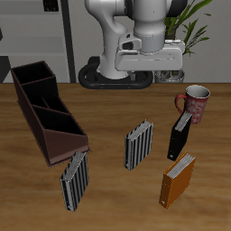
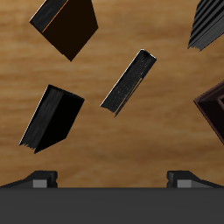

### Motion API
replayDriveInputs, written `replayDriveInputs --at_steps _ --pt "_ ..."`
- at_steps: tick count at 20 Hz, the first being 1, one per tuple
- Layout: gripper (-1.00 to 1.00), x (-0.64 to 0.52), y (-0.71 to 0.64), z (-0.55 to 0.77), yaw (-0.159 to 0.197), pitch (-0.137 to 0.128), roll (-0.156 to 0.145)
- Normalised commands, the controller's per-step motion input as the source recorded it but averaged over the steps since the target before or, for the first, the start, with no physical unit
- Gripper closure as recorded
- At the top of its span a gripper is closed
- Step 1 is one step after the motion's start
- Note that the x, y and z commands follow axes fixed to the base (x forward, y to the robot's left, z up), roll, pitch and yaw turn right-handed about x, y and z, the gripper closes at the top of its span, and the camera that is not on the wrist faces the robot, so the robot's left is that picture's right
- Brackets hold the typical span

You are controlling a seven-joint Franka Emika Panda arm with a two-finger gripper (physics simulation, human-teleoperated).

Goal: Place the black book into the right desk caddy's left compartment

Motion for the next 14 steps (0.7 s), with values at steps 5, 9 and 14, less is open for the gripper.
replayDriveInputs --at_steps 5,9,14 --pt "-1.0 0.03 0.12 0.0 -0.034 -0.024 -0.019" --pt "-1.0 0.07 0.2 -0.14 -0.003 -0.01 0.015" --pt "-1.0 0.11 0.17 -0.17 -0.001 0.009 0.001"
